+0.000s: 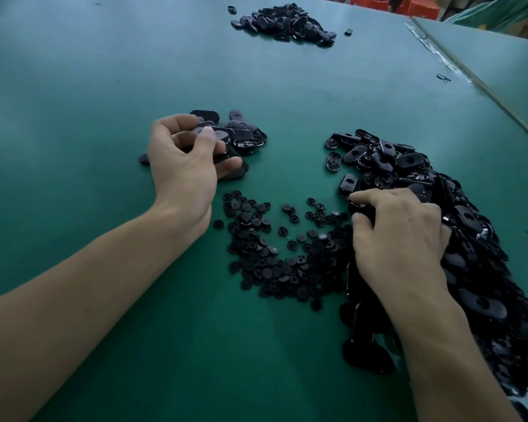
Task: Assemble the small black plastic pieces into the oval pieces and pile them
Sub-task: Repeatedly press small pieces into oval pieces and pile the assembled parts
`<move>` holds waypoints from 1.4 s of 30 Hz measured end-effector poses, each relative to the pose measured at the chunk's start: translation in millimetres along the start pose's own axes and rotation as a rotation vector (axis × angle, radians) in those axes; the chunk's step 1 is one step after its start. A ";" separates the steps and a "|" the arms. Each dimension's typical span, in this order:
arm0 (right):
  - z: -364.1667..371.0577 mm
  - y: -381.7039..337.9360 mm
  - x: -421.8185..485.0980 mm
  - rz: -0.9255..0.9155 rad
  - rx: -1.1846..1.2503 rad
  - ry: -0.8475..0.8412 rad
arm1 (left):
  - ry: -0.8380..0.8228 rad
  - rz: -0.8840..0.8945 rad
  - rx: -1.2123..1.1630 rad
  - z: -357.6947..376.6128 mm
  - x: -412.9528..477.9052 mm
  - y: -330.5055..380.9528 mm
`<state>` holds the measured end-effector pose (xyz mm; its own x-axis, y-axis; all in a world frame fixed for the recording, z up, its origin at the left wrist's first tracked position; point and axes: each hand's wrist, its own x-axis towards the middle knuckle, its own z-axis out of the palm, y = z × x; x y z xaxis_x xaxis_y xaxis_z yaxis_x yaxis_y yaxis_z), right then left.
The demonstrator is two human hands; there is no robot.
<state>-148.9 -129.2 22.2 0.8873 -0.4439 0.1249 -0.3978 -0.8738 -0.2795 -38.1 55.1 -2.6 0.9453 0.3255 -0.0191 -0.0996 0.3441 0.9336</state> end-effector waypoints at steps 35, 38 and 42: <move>-1.0 1.7 2.3 -0.080 0.240 0.099 | -0.462 0.269 0.377 0.4 -27.6 4.1; -0.4 1.5 3.3 -0.068 0.280 0.134 | -0.463 0.268 0.372 0.4 -28.4 3.2; -1.6 0.5 4.4 -0.067 0.315 0.183 | -0.490 0.274 0.386 1.2 -32.5 2.4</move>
<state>-145.6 -132.0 24.1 0.8410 -0.4409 0.3134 -0.2234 -0.8108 -0.5410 -68.7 44.3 0.8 0.9422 -0.1120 0.3156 -0.3237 -0.0627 0.9441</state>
